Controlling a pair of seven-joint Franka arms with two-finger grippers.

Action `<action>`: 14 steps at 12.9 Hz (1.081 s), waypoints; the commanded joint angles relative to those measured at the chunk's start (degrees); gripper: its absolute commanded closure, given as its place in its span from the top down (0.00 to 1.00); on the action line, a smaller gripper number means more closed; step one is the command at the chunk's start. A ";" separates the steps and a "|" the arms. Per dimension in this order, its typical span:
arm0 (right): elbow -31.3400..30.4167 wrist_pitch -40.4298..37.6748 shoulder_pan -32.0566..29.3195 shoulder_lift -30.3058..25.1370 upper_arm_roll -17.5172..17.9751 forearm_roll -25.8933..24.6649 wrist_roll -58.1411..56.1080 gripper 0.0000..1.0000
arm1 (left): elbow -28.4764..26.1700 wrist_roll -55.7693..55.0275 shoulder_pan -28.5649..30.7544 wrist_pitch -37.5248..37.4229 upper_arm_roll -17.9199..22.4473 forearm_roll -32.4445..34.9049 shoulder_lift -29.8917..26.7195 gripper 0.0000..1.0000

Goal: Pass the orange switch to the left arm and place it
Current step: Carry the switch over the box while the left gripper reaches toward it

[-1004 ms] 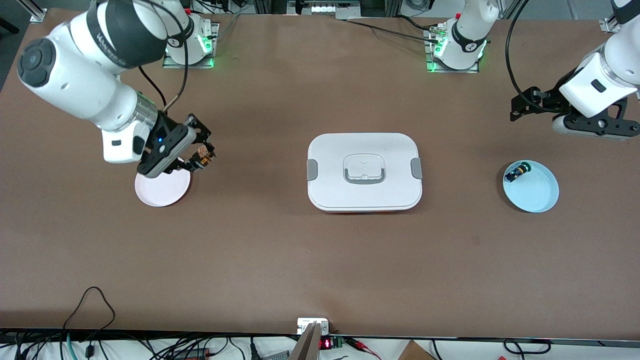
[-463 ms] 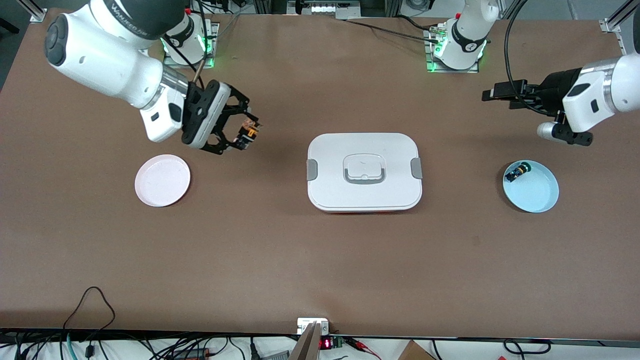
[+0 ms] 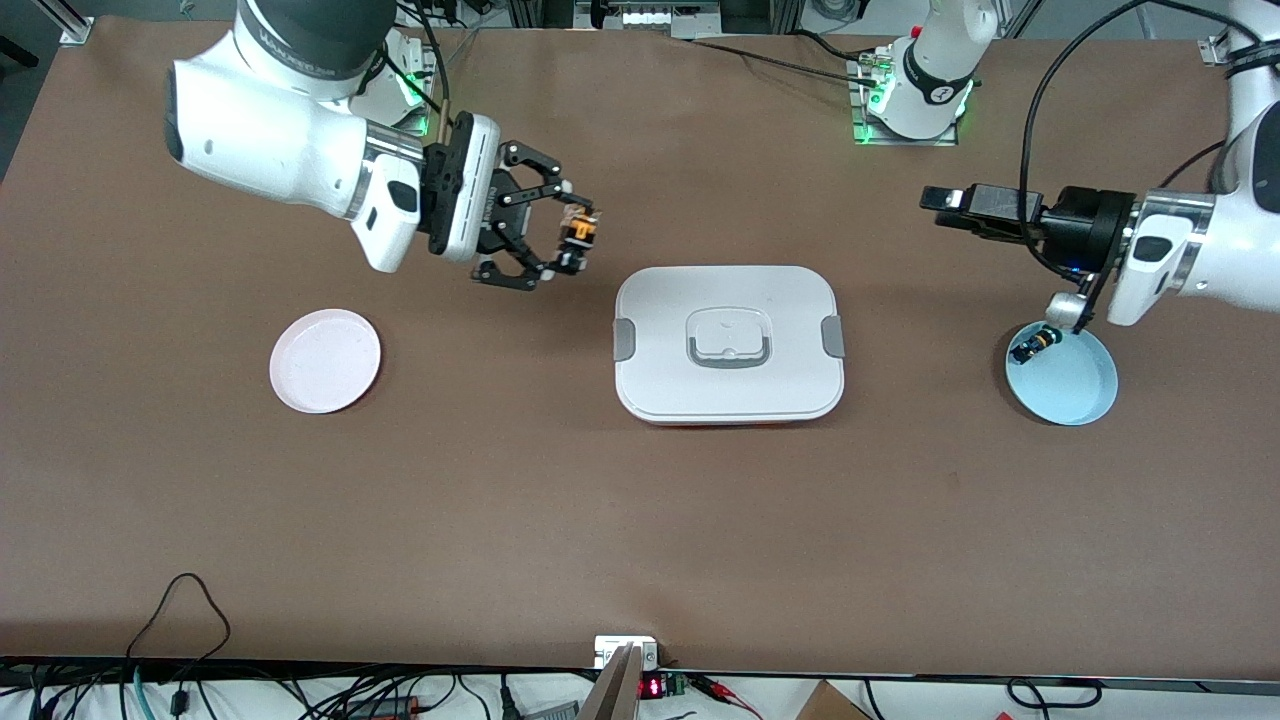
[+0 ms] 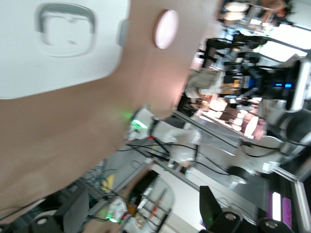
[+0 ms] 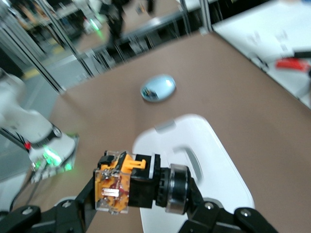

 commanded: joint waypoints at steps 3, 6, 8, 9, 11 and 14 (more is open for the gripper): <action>-0.57 3.31 4.04 1.77 0.10 25.35 -20.99 0.00 | -8.63 3.87 -0.67 8.96 -7.19 -15.89 -0.70 1.00; -0.84 2.61 4.48 4.14 0.10 36.54 -31.73 0.00 | -12.25 6.88 -0.67 15.91 -12.30 -24.60 -1.58 1.00; -0.93 1.73 5.53 4.94 0.10 38.76 -32.90 0.00 | -13.65 6.79 -0.67 21.54 -16.69 -30.14 -2.37 1.00; -0.93 1.73 6.06 5.03 0.10 39.55 -32.90 0.00 | -13.66 6.79 -0.67 25.04 -18.88 -31.99 -2.72 1.00; -0.93 1.81 6.94 5.21 0.10 40.78 -32.82 0.00 | -13.31 6.88 -0.67 31.73 -22.67 -33.33 -2.64 1.00; -0.93 2.08 7.82 5.56 0.10 40.87 -32.38 0.00 | -12.96 5.92 -0.84 32.55 -23.21 -33.33 -2.46 0.96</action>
